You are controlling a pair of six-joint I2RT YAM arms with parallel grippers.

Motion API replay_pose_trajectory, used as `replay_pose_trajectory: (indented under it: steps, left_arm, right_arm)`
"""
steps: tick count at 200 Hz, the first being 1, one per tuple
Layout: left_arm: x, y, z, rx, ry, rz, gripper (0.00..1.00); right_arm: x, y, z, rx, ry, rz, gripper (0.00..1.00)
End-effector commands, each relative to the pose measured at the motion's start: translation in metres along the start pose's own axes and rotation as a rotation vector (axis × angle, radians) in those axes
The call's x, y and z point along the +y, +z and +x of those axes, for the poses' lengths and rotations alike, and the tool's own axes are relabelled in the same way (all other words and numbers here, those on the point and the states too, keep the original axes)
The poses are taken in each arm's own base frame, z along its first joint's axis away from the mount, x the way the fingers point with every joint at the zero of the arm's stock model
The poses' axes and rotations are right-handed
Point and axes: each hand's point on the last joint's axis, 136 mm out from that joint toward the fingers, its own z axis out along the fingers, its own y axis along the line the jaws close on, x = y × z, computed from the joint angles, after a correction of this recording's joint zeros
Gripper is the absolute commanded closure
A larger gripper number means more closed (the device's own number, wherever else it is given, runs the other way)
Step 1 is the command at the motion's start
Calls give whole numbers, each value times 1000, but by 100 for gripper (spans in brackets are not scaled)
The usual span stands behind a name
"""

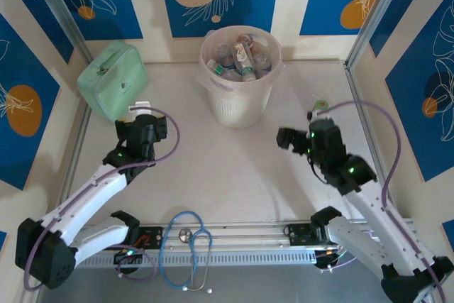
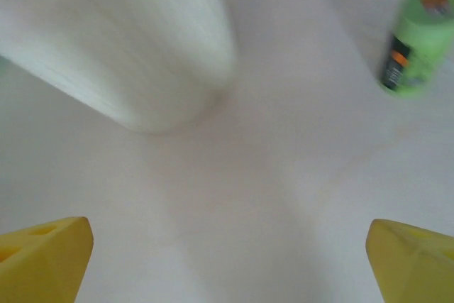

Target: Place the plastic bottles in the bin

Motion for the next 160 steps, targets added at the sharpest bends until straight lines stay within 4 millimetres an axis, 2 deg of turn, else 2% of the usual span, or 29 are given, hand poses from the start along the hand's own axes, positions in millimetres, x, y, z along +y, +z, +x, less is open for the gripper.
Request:
replay_pose_trajectory:
  steps: [1, 15, 26, 48, 66, 81, 108, 124, 154, 160]
  left_arm:
    - [27, 15, -6, -135, -33, -148, 0]
    - [29, 27, 16, -99, -23, -163, 0]
    - [26, 36, 31, -67, 19, -155, 0]
    - [19, 49, 57, -42, 63, -118, 0]
    - [16, 59, 70, -24, 69, -97, 0]
    - [14, 69, 66, -43, 47, -76, 0]
    - [20, 84, 54, -120, -24, -84, 0]
    - [22, 98, 59, -128, -58, -66, 0]
    - [-15, 109, 65, -91, -7, 173, 0]
    - [-17, 110, 67, -88, -7, 195, 0]
  right_arm:
    - [-45, 16, 12, -160, -41, 175, 1]
    - [-72, 25, 21, -198, -25, 302, 1]
    - [-85, 25, 16, -207, -6, 373, 1]
    - [-90, 42, 5, -282, -144, 419, 1]
    - [-106, 57, 14, -272, -112, 423, 1]
    - [-115, 68, 21, -251, -75, 403, 1]
    - [-108, 85, -1, -320, -147, 331, 1]
    - [-102, 99, -12, -349, -101, 196, 1]
    - [-87, 124, -31, -395, -129, 92, 1]
    - [-81, 131, -32, -392, -141, 56, 1]
